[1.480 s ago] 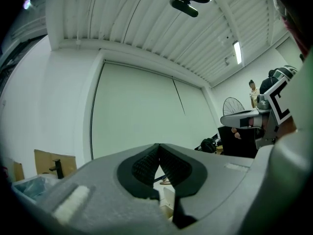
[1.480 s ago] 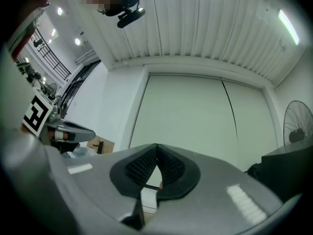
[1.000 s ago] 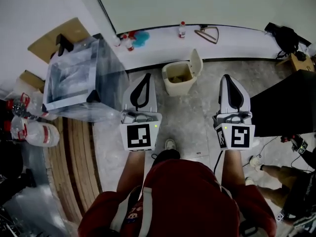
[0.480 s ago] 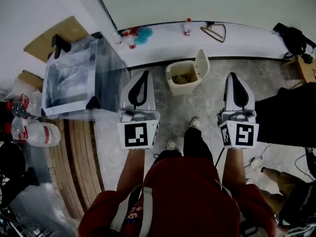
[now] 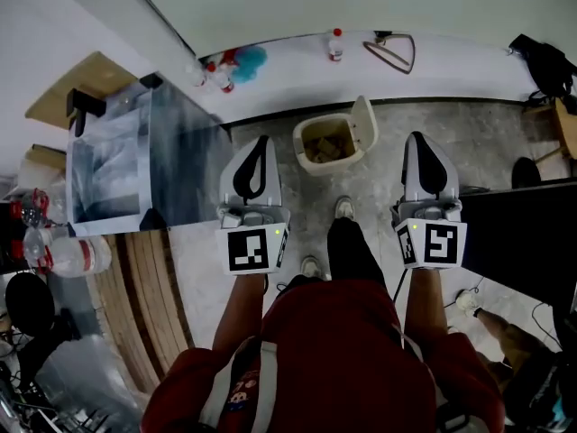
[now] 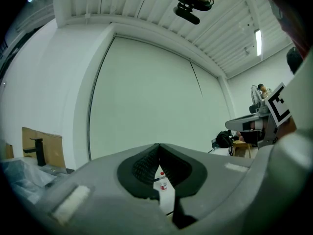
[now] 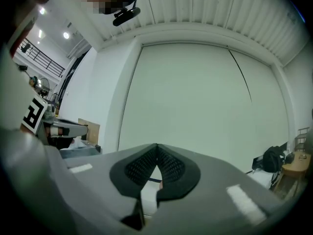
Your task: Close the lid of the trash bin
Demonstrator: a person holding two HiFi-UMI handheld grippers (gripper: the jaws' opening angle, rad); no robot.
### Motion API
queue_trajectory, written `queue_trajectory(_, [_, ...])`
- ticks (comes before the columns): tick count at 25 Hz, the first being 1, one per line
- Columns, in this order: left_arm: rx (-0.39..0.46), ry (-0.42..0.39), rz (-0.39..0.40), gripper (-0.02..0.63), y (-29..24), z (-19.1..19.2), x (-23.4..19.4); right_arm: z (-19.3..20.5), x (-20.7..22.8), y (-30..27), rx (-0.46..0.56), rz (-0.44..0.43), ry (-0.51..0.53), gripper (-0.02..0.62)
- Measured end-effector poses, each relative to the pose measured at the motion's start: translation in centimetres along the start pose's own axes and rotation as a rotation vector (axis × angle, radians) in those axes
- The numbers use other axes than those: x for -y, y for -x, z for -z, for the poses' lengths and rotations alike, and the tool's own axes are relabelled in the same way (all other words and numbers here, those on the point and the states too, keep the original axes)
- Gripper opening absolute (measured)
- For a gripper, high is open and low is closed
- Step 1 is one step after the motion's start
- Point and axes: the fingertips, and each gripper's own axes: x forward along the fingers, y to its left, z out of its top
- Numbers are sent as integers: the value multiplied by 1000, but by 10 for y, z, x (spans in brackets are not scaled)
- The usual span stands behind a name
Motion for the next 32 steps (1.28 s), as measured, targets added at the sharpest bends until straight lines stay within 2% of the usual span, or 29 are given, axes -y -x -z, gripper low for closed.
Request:
queue_trajectory(9, [-161, 22, -6, 5, -87, 80, 22, 104, 38, -75, -170, -74, -76, 13])
queue_trajectory(16, [-306, 45, -10, 5, -129, 146, 34, 197, 48, -110, -332, -139, -148, 38])
queue_trajectory(25, [-423, 61, -32, 5, -162, 210, 44, 298, 49, -139, -528, -238, -215, 145])
queue_trajectory(32, [-497, 85, -69, 5, -163, 253, 42, 364, 40, -151, -674, -315, -273, 215])
